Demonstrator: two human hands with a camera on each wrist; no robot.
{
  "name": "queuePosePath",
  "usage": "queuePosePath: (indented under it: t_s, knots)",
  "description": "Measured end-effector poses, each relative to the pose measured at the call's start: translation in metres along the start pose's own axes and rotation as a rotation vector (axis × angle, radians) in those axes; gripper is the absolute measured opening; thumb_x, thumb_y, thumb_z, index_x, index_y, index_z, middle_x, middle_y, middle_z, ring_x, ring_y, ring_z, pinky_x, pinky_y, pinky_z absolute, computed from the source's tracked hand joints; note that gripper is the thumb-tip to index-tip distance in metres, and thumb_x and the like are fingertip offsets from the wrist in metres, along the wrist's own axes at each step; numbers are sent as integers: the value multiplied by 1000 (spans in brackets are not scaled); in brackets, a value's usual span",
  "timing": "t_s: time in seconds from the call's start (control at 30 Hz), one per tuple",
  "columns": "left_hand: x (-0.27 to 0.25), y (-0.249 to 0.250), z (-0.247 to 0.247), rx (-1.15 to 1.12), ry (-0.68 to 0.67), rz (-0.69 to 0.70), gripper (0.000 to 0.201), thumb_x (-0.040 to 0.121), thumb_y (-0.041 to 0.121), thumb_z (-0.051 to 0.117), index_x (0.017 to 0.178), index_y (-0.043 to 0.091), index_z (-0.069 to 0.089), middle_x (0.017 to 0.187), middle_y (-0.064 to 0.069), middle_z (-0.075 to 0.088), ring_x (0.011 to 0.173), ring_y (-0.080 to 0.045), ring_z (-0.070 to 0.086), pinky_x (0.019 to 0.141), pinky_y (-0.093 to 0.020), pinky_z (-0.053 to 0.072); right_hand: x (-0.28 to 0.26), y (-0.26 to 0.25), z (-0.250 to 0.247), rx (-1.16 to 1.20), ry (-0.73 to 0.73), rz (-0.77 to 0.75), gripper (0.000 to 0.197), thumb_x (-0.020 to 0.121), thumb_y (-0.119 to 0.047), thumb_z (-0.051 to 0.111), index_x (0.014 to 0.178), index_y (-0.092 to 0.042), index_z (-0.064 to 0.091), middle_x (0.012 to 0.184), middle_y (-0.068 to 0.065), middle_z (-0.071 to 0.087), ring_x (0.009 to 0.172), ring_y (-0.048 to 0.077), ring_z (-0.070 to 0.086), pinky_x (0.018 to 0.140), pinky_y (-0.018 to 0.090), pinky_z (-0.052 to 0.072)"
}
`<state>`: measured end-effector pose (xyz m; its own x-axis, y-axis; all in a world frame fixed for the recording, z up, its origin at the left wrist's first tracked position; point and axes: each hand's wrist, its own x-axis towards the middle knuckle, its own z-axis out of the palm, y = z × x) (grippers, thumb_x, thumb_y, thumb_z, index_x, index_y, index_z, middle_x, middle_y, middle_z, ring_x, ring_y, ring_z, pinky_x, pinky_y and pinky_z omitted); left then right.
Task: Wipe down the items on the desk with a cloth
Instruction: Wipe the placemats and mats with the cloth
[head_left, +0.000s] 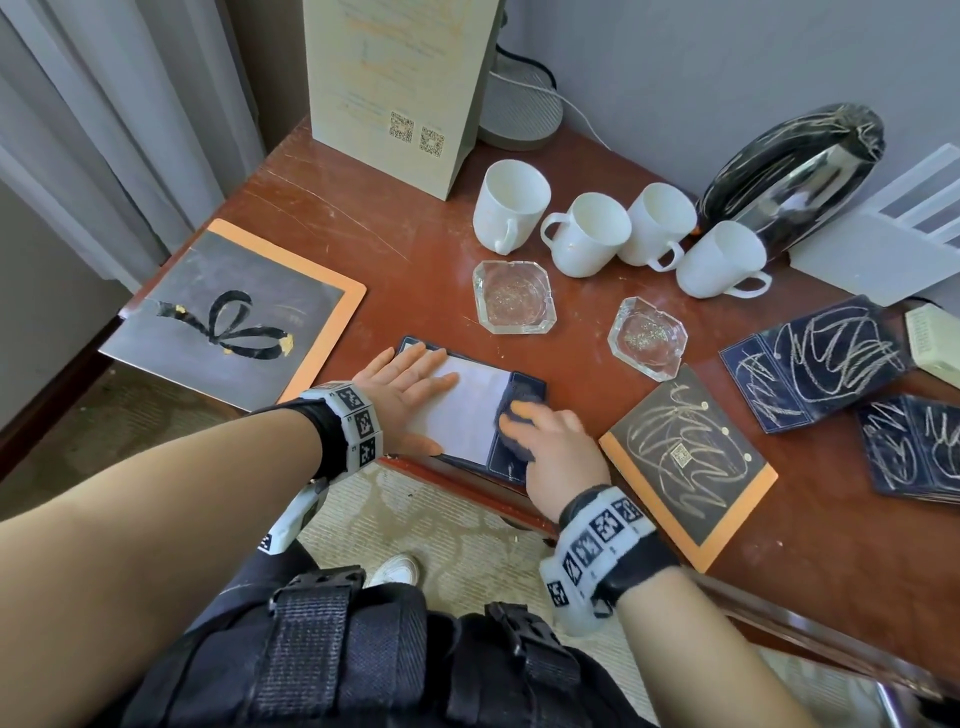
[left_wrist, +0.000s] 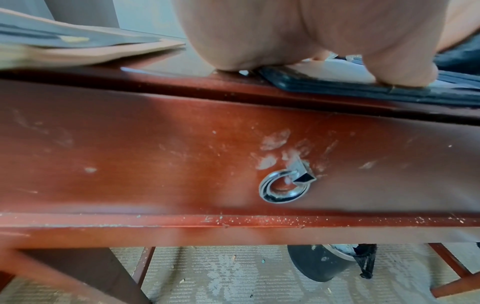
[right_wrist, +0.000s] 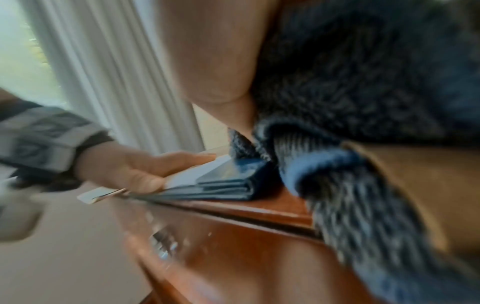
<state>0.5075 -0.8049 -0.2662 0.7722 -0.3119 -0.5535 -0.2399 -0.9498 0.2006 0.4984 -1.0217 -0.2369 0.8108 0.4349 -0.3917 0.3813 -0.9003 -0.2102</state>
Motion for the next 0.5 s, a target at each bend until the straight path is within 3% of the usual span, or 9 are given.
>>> queuePosePath:
  t_s: [0.1, 0.17, 0.23, 0.37, 0.5]
  knots:
    - [1, -1, 2, -3, 13, 4, 87, 84, 66, 42, 147, 34, -11, 152, 8, -27, 141, -15, -24, 110, -33, -19, -23, 10, 0, -43, -153, -183, 63, 87, 5, 36, 137, -33, 43, 150, -14, 28, 127, 19, 28, 99, 30, 35]
    - [1, -1, 2, -5, 17, 6, 88, 84, 66, 42, 147, 34, -11, 152, 7, -27, 141, -16, -24, 109, -33, -20, -31, 19, -7, -84, -231, -207, 60, 88, 3, 37, 135, -33, 47, 148, -16, 30, 126, 18, 30, 98, 29, 35]
    - [1, -2, 2, -5, 21, 6, 87, 85, 66, 42, 147, 34, -11, 152, 7, -27, 141, -16, -24, 109, -33, -20, -27, 27, -16, -140, -172, -145, 59, 88, 1, 37, 131, -35, 50, 146, -18, 34, 122, 19, 33, 96, 27, 35]
    - [0, -1, 2, -9, 21, 7, 87, 85, 66, 42, 146, 35, -11, 152, 8, -27, 140, -15, -25, 109, -32, -20, -11, 27, -23, -80, 103, 113, 64, 86, 2, 36, 137, -37, 41, 148, -17, 30, 124, 20, 31, 99, 30, 36]
    - [-1, 0, 0, 1, 11, 3, 87, 85, 66, 42, 147, 34, -11, 153, 7, -26, 140, -15, -25, 110, -33, -20, -13, -7, 3, -56, -36, -111, 63, 85, 5, 37, 137, -32, 44, 150, -12, 30, 125, 25, 31, 100, 35, 35]
